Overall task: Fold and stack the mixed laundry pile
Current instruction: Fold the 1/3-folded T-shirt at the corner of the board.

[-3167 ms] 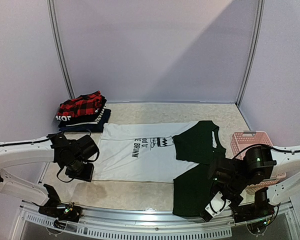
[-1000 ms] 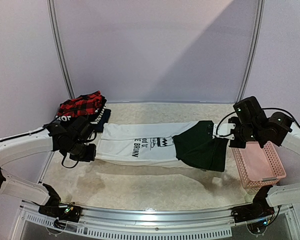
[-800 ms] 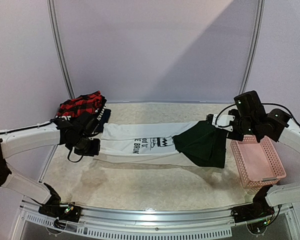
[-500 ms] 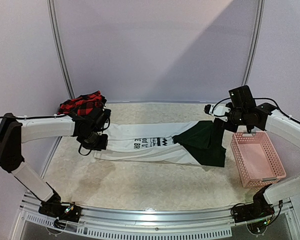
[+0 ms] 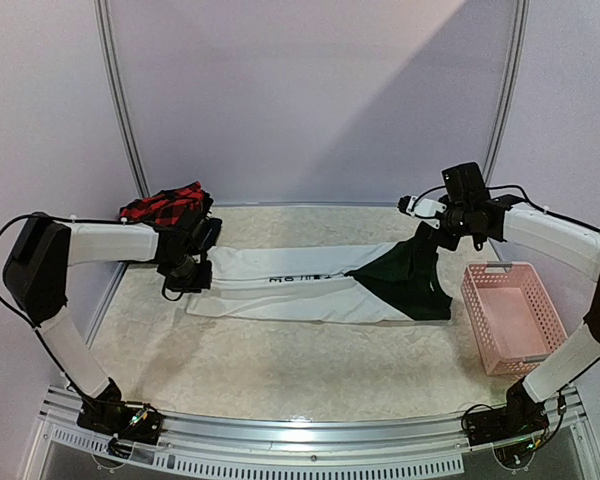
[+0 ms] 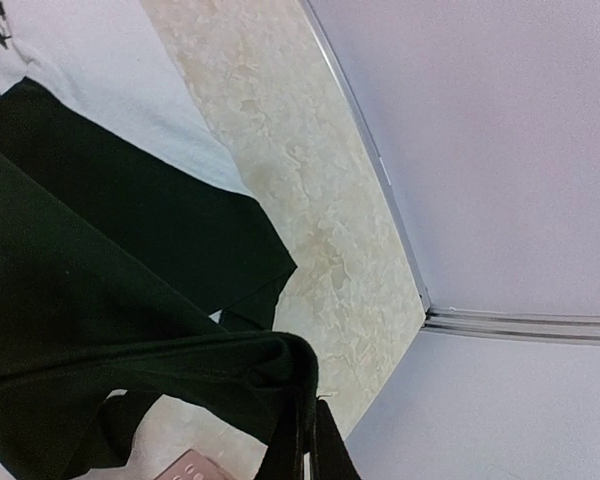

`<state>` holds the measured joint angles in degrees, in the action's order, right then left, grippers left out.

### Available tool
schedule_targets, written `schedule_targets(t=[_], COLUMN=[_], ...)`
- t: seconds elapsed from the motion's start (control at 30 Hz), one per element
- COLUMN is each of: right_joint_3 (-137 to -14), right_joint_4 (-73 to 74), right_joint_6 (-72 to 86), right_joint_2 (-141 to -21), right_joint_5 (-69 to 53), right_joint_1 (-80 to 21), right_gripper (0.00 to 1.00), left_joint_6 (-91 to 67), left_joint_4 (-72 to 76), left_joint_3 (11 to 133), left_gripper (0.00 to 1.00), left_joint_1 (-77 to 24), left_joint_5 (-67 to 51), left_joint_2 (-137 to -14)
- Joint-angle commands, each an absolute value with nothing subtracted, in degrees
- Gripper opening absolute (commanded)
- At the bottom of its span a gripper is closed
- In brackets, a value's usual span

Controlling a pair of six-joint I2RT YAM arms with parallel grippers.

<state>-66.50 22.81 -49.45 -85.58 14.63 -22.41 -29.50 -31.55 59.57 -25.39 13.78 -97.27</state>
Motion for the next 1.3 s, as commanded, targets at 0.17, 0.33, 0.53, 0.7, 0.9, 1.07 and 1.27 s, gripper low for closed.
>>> schedule_targets(t=[0.17, 0.33, 0.53, 0.7, 0.9, 1.07, 1.27], right_joint_3=[-71.37, -72.75, -76.57, -79.61, -84.56, -83.48, -80.18], right_joint_4=[18.35, 17.38, 17.66, 17.92, 21.83, 33.05, 52.08], right_joint_6=[-47.02, -45.71, -42.94, -41.98, -37.45, -31.43, -30.70], right_joint_2=[-94.62, -98.49, -102.81, -106.64, -109.66, -102.43, -97.17], right_joint_5=[13.86, 14.24, 14.46, 15.14, 19.42, 11.57, -6.52], right_joint_1=[-20.56, -19.41, -18.22, -18.22, -17.76, -15.93, -14.68], right_gripper=[0.00, 0.00, 0.00, 0.01, 0.31, 0.43, 0.49], left_joint_6=[-28.59, -28.80, -28.50, -28.78, -31.60, -32.66, -32.04], left_joint_4=[-28.52, -27.92, -27.86, -27.58, -23.97, -21.05, -20.17], left_joint_3=[67.23, 69.07, 71.10, 72.90, 69.33, 61.04, 54.33], left_gripper=[0.00, 0.00, 0.00, 0.08, 0.38, 0.56, 0.62], left_joint_1=[-22.61, -21.91, -20.82, -20.45, -20.60, -21.29, -21.30], left_joint_5=[11.58, 10.90, 10.17, 9.62, 13.73, 8.22, 1.01], left_joint_2=[-104.16, -106.54, -109.06, -110.97, -104.92, -96.20, -94.97])
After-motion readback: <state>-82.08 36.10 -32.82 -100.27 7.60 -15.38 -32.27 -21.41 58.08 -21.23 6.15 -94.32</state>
